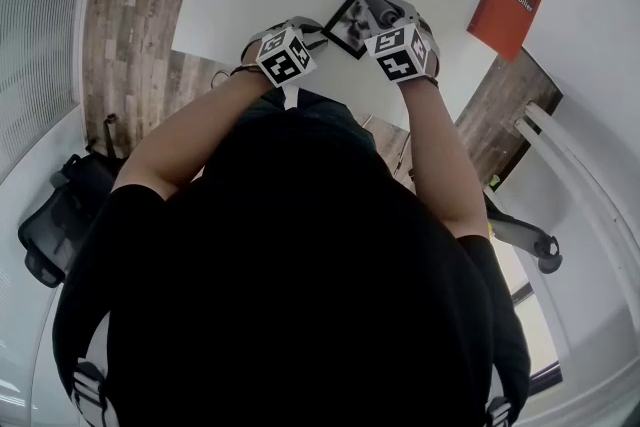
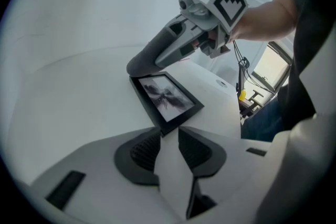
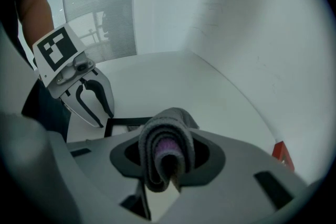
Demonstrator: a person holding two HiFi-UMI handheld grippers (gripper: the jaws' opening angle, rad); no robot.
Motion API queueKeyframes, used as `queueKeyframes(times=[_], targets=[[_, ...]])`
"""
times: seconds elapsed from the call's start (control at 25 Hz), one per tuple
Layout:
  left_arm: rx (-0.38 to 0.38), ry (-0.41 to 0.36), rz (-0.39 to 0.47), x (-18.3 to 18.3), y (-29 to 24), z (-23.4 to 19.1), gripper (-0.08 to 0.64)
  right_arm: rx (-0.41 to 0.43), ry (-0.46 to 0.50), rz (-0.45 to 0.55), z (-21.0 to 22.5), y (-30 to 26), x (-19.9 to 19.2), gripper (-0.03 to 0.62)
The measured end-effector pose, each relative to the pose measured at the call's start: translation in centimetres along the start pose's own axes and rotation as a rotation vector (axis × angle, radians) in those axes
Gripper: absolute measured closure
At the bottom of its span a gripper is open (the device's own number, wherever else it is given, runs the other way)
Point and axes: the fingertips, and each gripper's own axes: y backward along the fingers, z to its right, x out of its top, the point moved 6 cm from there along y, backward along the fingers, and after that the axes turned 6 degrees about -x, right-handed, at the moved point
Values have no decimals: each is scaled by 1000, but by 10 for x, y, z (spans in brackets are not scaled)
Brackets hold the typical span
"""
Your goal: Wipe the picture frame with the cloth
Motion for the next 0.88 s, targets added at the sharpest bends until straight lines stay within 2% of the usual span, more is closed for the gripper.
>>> queueKeyframes(times=[0.24, 0.48, 0.88], targets=[[38, 3, -33, -3, -5, 0, 446, 50, 32, -22, -18, -7, -8, 472], [57, -16, -1, -5, -5, -2, 466, 108, 37, -47, -30, -10, -11, 472], [58, -38, 2, -3, -7, 2, 472, 193, 19, -61, -53, -2, -19, 472]])
